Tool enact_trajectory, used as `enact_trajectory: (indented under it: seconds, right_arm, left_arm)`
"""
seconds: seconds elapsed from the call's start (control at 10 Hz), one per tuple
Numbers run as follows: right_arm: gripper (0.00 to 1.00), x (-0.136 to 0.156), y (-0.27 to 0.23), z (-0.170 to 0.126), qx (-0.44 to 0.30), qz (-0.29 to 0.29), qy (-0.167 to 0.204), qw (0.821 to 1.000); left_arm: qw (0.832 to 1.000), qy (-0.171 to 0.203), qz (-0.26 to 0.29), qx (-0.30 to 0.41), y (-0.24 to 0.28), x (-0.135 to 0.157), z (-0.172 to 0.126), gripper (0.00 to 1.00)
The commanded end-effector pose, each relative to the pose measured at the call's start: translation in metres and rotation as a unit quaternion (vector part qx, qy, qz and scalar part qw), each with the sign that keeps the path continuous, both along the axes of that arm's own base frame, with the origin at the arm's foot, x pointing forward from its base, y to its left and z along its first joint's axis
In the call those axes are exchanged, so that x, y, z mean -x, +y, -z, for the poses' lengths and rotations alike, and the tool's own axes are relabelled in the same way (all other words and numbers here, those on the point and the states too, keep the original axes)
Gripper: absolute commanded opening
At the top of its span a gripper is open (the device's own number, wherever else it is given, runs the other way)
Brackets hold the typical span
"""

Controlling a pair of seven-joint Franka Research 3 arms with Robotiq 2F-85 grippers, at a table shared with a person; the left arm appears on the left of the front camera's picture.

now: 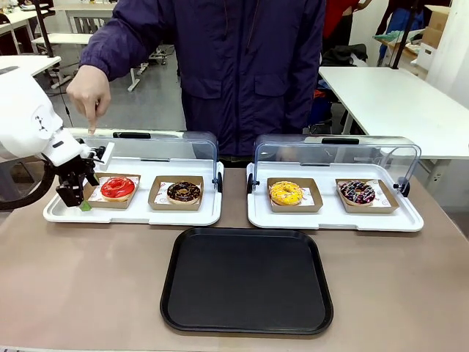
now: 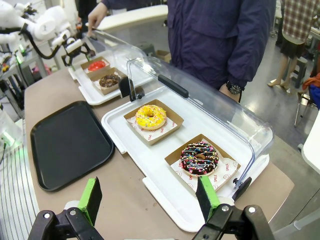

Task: Move the first donut from the left to the tray.
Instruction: Pick up the Paper togo box containing the Donut indicated by the person and place it on the Handle tray.

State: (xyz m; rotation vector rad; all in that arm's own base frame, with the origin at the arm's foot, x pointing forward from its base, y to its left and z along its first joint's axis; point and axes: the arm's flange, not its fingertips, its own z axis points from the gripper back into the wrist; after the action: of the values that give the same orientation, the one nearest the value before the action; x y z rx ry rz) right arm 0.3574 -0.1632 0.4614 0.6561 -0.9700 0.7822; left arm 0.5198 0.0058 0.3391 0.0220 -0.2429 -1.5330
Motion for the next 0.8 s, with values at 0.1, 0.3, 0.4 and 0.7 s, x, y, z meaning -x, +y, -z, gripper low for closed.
enact_trajectory:
  seconds: [0.1, 0.3, 0.4, 0.7]
  right_arm:
    - [1.00, -0.004, -0.001, -0.001, -0.007, -0.003, -0.019, 1.000]
    - [1.00, -0.004, -0.001, -0.001, -0.007, -0.003, -0.019, 1.000]
    - [1.00, -0.004, -0.001, -0.001, -0.007, -0.003, -0.019, 1.000]
    - [1.00, -0.004, -0.001, -0.001, -0.007, -0.003, -0.019, 1.000]
  left_arm:
    - [0.999, -0.016, -0.014, -0.039, -0.001, -0.004, 0.008, 1.00]
    - [0.999, -0.013, -0.010, -0.045, 0.000, -0.004, 0.015, 1.00]
    - [0.999, -0.010, -0.009, -0.047, 0.001, -0.005, 0.018, 1.00]
    - [0.999, -0.009, -0.005, -0.049, 0.001, -0.005, 0.020, 1.00]
